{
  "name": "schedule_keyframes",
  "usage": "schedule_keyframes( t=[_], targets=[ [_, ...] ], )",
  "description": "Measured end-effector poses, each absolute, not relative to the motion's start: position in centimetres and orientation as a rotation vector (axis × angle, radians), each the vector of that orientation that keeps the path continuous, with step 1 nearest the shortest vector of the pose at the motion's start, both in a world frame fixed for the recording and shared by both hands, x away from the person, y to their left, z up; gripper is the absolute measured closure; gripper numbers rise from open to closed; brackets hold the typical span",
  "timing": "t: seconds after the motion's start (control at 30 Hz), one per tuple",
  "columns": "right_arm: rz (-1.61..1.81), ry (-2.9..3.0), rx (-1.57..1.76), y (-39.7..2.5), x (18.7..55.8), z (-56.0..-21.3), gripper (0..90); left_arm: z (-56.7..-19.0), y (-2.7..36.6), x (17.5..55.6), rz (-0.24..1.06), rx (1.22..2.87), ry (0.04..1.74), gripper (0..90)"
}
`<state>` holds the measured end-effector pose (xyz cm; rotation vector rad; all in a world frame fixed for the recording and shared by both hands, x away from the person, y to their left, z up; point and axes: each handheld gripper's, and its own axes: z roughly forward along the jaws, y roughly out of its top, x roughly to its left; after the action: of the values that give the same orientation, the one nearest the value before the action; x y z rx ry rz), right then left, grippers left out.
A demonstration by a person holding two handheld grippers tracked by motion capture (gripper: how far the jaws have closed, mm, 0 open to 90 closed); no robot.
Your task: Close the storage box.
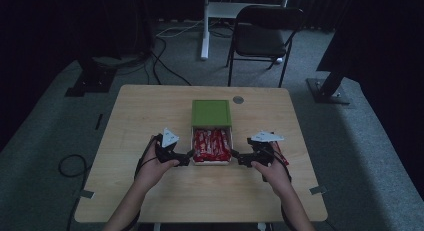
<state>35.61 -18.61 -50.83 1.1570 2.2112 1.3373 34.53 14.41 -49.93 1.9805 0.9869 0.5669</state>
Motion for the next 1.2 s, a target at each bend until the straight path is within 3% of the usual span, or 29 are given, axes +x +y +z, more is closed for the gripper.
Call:
schedule_keyframes(
  t=[1.2],
  targets=[
    [1.335, 2.183, 1.195, -18.4, 37.2, -50.5, 12.2, -49.5, 14.2, 36.3, 0.591, 1.984, 0.994, 5.0]
  ],
)
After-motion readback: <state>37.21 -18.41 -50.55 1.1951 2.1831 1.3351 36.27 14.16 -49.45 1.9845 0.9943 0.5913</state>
